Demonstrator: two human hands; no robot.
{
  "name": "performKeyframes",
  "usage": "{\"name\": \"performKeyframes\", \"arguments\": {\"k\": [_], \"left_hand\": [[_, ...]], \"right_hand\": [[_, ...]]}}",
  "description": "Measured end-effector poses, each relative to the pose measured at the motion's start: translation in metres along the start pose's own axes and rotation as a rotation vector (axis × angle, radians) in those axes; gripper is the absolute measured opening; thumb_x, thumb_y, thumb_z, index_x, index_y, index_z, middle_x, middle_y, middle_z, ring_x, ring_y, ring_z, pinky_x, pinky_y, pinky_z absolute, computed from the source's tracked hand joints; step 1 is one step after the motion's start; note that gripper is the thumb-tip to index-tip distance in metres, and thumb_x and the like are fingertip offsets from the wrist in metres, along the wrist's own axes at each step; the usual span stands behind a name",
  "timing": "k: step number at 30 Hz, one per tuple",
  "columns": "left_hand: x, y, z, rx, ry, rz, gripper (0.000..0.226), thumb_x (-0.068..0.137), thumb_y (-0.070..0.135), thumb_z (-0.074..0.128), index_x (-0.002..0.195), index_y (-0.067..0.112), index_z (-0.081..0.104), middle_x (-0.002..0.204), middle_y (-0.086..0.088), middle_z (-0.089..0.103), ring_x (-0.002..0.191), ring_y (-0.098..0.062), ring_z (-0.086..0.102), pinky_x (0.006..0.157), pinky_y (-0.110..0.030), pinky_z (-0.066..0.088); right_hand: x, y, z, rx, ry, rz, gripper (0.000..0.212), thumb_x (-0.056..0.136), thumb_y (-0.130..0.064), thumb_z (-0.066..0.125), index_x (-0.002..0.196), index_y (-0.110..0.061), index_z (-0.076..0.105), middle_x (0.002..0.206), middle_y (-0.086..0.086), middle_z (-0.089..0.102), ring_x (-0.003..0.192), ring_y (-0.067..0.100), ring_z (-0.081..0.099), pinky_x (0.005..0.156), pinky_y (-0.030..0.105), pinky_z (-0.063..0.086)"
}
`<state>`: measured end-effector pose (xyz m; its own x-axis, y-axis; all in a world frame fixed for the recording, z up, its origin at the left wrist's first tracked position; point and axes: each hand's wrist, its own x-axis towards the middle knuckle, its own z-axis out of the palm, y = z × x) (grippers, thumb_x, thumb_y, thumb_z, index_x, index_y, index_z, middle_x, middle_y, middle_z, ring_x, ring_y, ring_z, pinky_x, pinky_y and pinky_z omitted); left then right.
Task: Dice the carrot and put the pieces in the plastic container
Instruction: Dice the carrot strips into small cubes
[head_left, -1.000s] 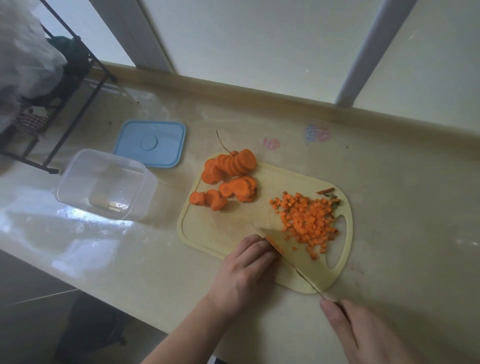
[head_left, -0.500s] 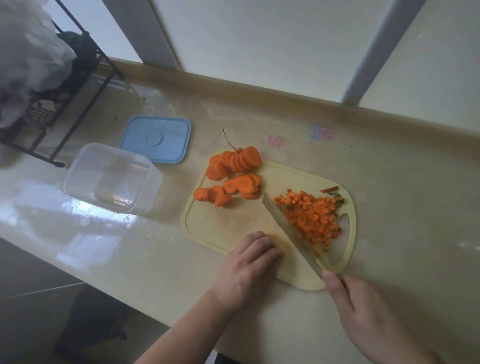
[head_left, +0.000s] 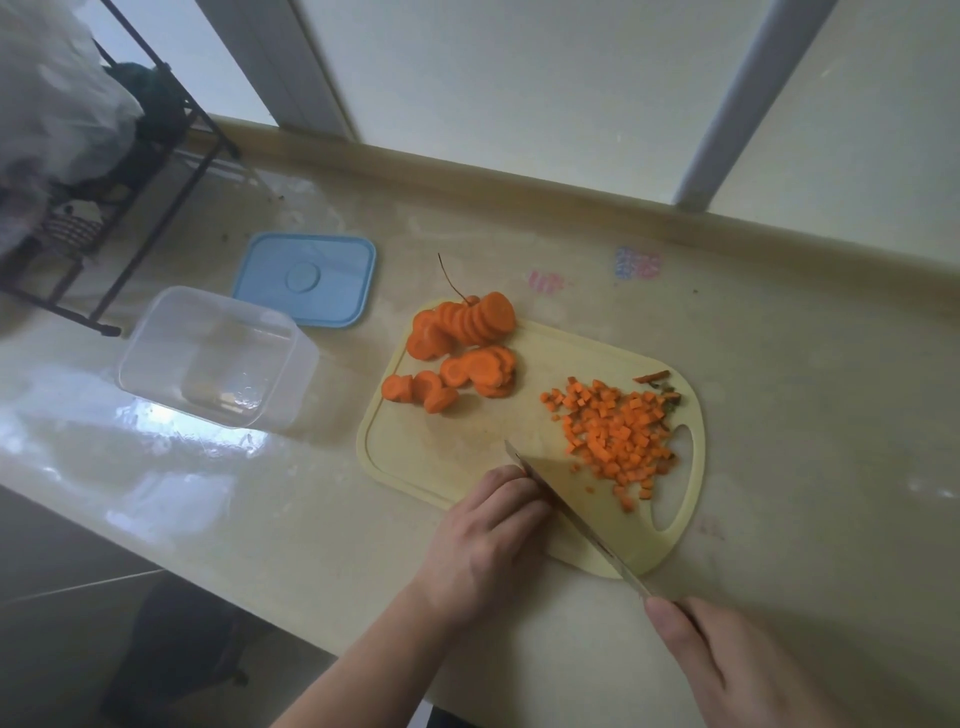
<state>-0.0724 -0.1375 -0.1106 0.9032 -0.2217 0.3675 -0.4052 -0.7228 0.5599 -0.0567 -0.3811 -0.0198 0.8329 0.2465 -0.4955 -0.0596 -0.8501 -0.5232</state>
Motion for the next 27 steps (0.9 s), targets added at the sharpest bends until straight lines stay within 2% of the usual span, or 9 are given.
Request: {"name": "performKeyframes", "arguments": {"k": [4,8,10,13,15,17,21,24,27], "left_hand": [[0.001,-0.001,0.000,-0.025,0.001,0.001,0.028,0.082,-0.006,0.080,0.109,-0.003,0.073,0.115,-0.015,0.068,0.118,-0.032,0.061,0.097,-0.039,0.052],[0.001,-0.002,0.000,-0.042,0.007,-0.001,0.031,0.079,-0.008,0.082,0.109,-0.003,0.074,0.116,-0.015,0.069,0.121,-0.030,0.061,0.099,-0.039,0.052],[0.002,-0.003,-0.001,-0.039,0.017,0.002,0.028,0.081,-0.006,0.081,0.107,-0.003,0.074,0.114,-0.015,0.069,0.119,-0.030,0.061,0.099,-0.039,0.052],[0.001,-0.001,0.000,-0.025,0.024,0.006,0.022,0.084,-0.001,0.080,0.105,-0.002,0.074,0.108,-0.014,0.068,0.110,-0.032,0.062,0.095,-0.039,0.053],[0.001,0.000,0.000,-0.008,0.034,0.001,0.019,0.085,0.000,0.080,0.103,-0.001,0.074,0.105,-0.013,0.067,0.106,-0.032,0.062,0.092,-0.039,0.053],[0.002,0.001,0.001,0.004,0.042,-0.002,0.019,0.085,0.001,0.081,0.102,-0.001,0.074,0.104,-0.013,0.067,0.105,-0.032,0.063,0.091,-0.040,0.053],[-0.001,0.002,-0.001,-0.004,0.038,-0.016,0.021,0.085,0.001,0.080,0.105,0.000,0.074,0.106,-0.013,0.067,0.107,-0.032,0.063,0.092,-0.040,0.053],[-0.004,0.001,-0.003,-0.027,0.015,-0.002,0.032,0.079,-0.008,0.082,0.109,-0.003,0.073,0.112,-0.015,0.067,0.112,-0.034,0.062,0.094,-0.041,0.053],[-0.006,0.002,-0.005,-0.024,0.008,0.007,0.033,0.078,-0.011,0.081,0.109,-0.004,0.072,0.115,-0.016,0.067,0.113,-0.035,0.062,0.095,-0.042,0.052]], "right_hand": [[-0.002,-0.004,-0.002,-0.079,0.001,0.012,0.125,0.043,-0.099,-0.019,0.080,-0.017,0.069,0.062,0.004,0.060,0.088,0.007,0.058,0.072,0.027,0.045],[0.016,-0.010,0.007,-0.064,-0.051,-0.103,0.086,0.072,-0.084,-0.003,0.074,-0.021,0.056,0.069,-0.004,0.063,0.073,0.008,0.061,0.070,0.031,0.049],[0.023,-0.012,0.011,-0.035,-0.037,-0.133,0.078,0.079,-0.079,0.002,0.070,-0.020,0.052,0.065,-0.002,0.061,0.069,0.010,0.060,0.068,0.037,0.048],[0.029,-0.004,0.006,0.040,0.000,-0.137,0.084,0.073,-0.089,0.004,0.065,-0.022,0.053,0.059,-0.006,0.059,0.062,0.008,0.058,0.062,0.037,0.046],[0.028,0.000,-0.003,0.086,0.025,-0.110,0.083,0.070,-0.093,0.005,0.068,-0.027,0.055,0.065,-0.019,0.062,0.061,0.005,0.058,0.055,0.029,0.042],[0.026,-0.002,-0.007,0.119,0.040,-0.094,0.085,0.067,-0.094,0.005,0.064,-0.024,0.053,0.067,-0.026,0.061,0.063,0.002,0.058,0.052,0.023,0.038],[0.018,-0.010,-0.005,0.098,0.015,-0.122,0.079,0.062,-0.096,0.001,0.080,-0.040,0.053,0.067,-0.020,0.062,0.061,0.002,0.057,0.054,0.024,0.039],[0.012,-0.009,-0.003,0.088,-0.008,-0.119,0.092,0.063,-0.096,0.001,0.073,-0.023,0.055,0.067,-0.014,0.063,0.060,0.002,0.058,0.057,0.025,0.040],[0.009,-0.006,0.001,0.074,-0.004,-0.133,0.091,0.063,-0.096,0.000,0.066,-0.021,0.052,0.061,-0.016,0.060,0.059,0.001,0.057,0.055,0.019,0.039]]}}
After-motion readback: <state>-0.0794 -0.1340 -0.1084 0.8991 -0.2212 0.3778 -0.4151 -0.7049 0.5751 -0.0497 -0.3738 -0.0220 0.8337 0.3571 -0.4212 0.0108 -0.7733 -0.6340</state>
